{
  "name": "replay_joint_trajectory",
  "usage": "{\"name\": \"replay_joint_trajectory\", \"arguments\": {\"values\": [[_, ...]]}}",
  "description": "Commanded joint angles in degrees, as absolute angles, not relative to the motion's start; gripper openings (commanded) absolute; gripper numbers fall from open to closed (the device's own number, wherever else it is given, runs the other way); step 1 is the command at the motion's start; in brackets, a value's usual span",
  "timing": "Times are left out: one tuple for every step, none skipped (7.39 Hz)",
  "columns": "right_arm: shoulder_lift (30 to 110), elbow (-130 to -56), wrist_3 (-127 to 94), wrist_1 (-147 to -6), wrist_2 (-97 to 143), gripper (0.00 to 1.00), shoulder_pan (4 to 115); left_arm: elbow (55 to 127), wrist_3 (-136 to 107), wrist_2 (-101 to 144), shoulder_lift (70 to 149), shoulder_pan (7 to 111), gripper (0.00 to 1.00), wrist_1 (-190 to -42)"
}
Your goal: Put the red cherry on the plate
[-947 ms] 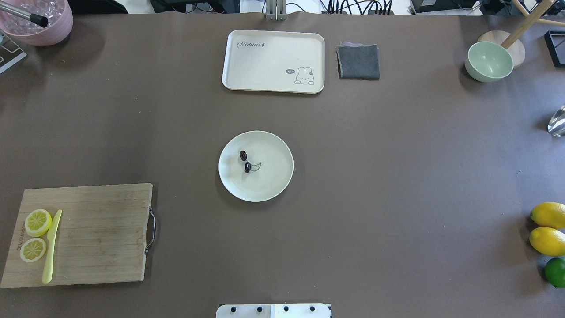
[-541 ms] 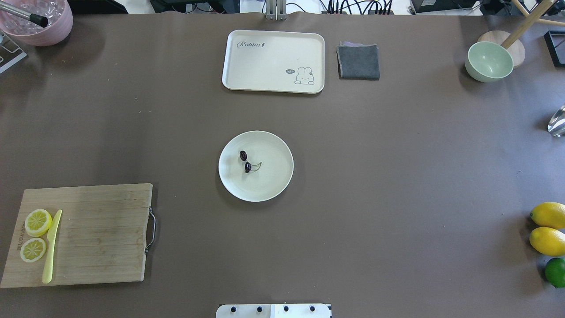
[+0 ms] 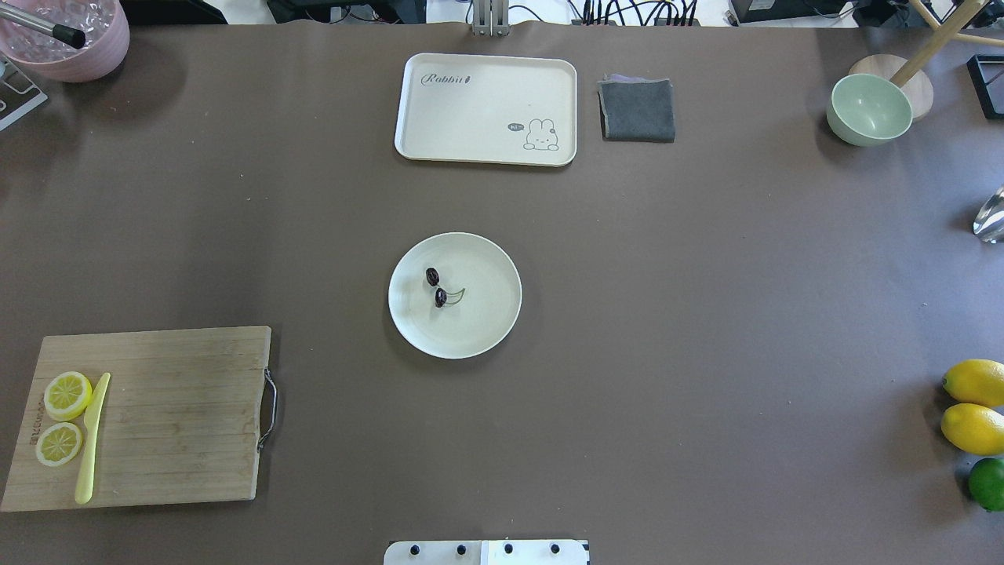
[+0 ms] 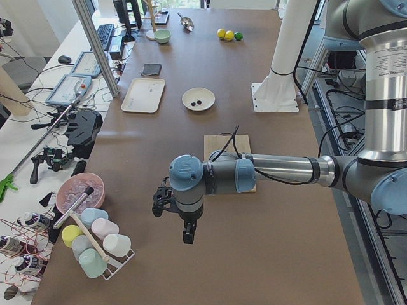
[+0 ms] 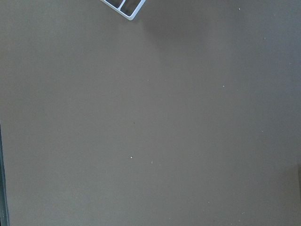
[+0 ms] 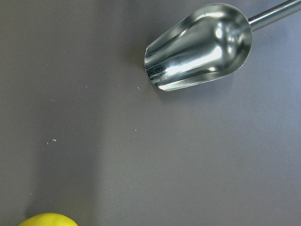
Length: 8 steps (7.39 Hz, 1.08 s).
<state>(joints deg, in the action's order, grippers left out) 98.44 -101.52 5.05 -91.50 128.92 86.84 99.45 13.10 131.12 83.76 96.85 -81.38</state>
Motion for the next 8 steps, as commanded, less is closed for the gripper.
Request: {"name": "replay_joint_trajectory", "arguments": {"values": [[98.4, -101.7, 5.3, -91.5, 128.9, 1.0, 86.8, 99.6, 13.1, 131.0, 83.7, 96.9, 0.98, -81.5], [98.4, -101.8, 5.2, -91.4, 129.0, 1.0, 86.8, 99.8, 13.1, 131.0, 83.7, 96.9, 0.98, -81.5], [98.4, -101.9, 5.2, -91.4, 129.0, 1.0, 86.8, 100.2, 13.1, 131.0, 83.7, 96.9, 0.98, -81.5], [98.4, -102.0, 5.2, -91.4, 129.3, 1.0, 86.8, 101.1, 13.1, 131.0, 83.6, 96.9, 0.98, -81.5], [98.5, -102.0, 4.8, -90.9, 129.4, 1.0, 86.8, 102.4, 13.1, 131.0, 83.6, 98.8, 0.98, -81.5], [98.5, -102.0, 4.9, -90.8, 129.4, 1.0, 86.8, 102.5, 13.1, 131.0, 83.6, 99.7, 0.98, -81.5], [98.5, -102.0, 4.9, -90.8, 129.4, 1.0, 86.8, 102.4, 13.1, 131.0, 83.6, 99.8, 0.98, -81.4], [98.5, -102.0, 4.9, -90.8, 129.4, 1.0, 86.8, 102.4, 13.1, 131.0, 83.4, 99.8, 0.98, -81.4]]}}
